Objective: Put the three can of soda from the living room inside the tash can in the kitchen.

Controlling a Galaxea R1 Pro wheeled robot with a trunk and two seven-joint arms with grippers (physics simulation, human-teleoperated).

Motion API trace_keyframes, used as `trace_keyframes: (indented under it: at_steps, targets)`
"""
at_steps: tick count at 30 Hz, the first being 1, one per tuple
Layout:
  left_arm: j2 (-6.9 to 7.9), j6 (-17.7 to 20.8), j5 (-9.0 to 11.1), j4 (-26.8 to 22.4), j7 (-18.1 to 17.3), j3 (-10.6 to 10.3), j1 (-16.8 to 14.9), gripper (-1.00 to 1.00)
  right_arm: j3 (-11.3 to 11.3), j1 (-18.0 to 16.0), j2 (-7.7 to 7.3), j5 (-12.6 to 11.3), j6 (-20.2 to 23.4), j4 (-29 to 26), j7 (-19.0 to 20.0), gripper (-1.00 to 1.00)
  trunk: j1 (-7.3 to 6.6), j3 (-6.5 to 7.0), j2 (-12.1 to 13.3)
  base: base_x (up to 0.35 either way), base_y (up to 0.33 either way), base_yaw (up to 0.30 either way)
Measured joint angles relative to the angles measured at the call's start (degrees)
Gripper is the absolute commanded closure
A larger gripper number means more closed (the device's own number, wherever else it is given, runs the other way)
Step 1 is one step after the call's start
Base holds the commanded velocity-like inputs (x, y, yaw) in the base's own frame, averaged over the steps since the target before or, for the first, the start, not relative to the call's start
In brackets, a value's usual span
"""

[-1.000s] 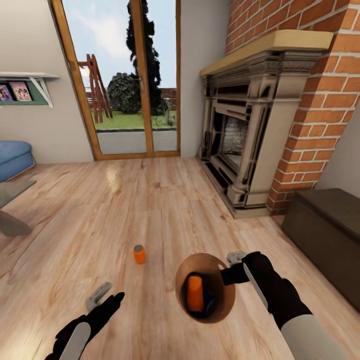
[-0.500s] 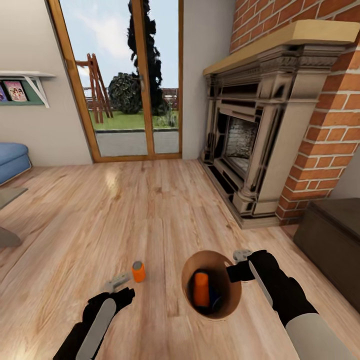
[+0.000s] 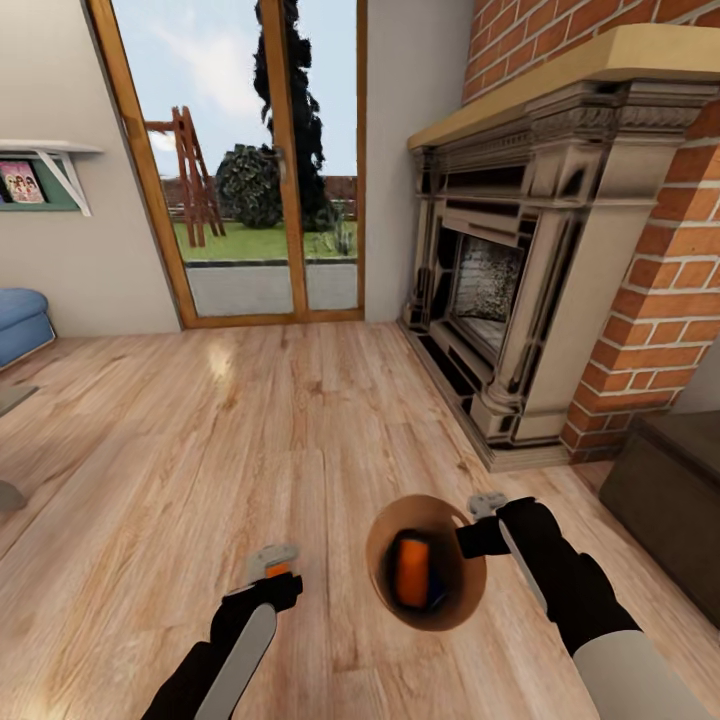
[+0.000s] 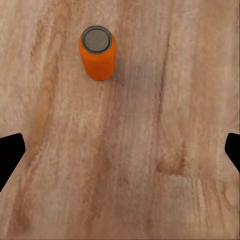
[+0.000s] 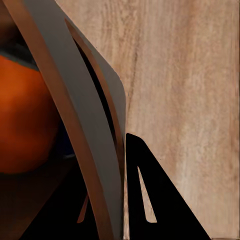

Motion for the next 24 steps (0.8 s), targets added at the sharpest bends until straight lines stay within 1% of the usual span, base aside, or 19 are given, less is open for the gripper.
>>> trace_keyframes:
  at_steps: [4,7,12,13,14,16,18,20,21,22,23,24]
  targets:
    - [0.00,0.0,0.0,-0.7,0.0,0.0,0.0,-1.00,0.0,0.0,0.00,3.8,0.0,0.0,0.0,1.00,0.00,0.00,0.0,0.000,0.000,0.000]
    - [0.00,0.0,0.0,-0.7,0.0,0.0,0.0,-1.00,0.0,0.0,0.00,6.2,0.0,0.0,0.0,1.00,0.00,0.00,0.0,0.000,0.000,0.000]
    - [0.00,0.0,0.0,-0.7,0.0,0.0,0.0,-1.00,0.0,0.0,0.00,9.0,0.1,0.0,0.0,1.00,0.00,0.00,0.0,0.004,0.002,0.000]
    - [-0.04,-0.2,-0.3,-0.5,0.3,-0.2,0.0,-1.00,0.0,0.0,0.25,9.8,-0.1,0.1,0.0,1.00,0.00,0.00,0.0,0.113,0.048,0.000]
    - [-0.36,-0.4,-0.6,-0.2,0.5,-0.5,0.0,-1.00,-0.1,0.0,0.51,10.4,0.1,0.3,0.0,1.00,0.00,0.00,0.0,0.156,0.066,0.000]
    - [-1.00,-0.7,-1.2,0.4,0.5,-0.6,0.0,-1.00,-0.2,0.1,0.67,10.9,0.5,0.4,0.1,1.00,0.00,0.00,0.0,0.244,0.099,0.000]
    - [-1.65,-0.8,-1.6,1.1,0.5,-0.7,0.0,-1.00,-0.7,0.0,0.36,10.6,0.6,0.6,0.1,1.00,0.00,0.00,0.0,0.298,0.114,0.000]
    - [-1.77,-0.9,-1.7,1.3,0.5,-0.7,0.0,-1.00,-1.3,-0.1,-0.06,10.8,0.6,0.6,0.2,1.00,0.00,0.00,0.0,0.316,0.119,0.000]
    - [-1.80,-0.9,-1.7,1.3,0.5,-0.7,0.0,-1.00,-3.7,-0.1,-0.20,9.5,0.4,0.9,0.2,1.00,0.00,0.00,0.0,0.320,0.120,0.000]
    - [-1.81,-0.9,-1.7,1.3,0.5,-0.7,0.0,-1.00,-4.3,-0.2,-0.23,8.8,0.4,0.6,0.2,1.00,0.00,0.01,0.0,0.323,0.119,0.000]
    - [-1.82,-0.9,-1.7,1.3,0.4,-0.7,0.0,-1.00,-5.2,-0.2,-0.32,6.8,0.4,0.7,0.2,1.00,0.00,0.00,0.0,0.326,0.116,0.000]
    - [-1.82,-0.8,-1.7,1.3,0.4,-0.7,0.0,-1.00,-5.8,-0.3,-0.41,4.1,0.3,0.8,0.2,1.00,0.00,0.00,0.0,0.327,0.112,0.000]
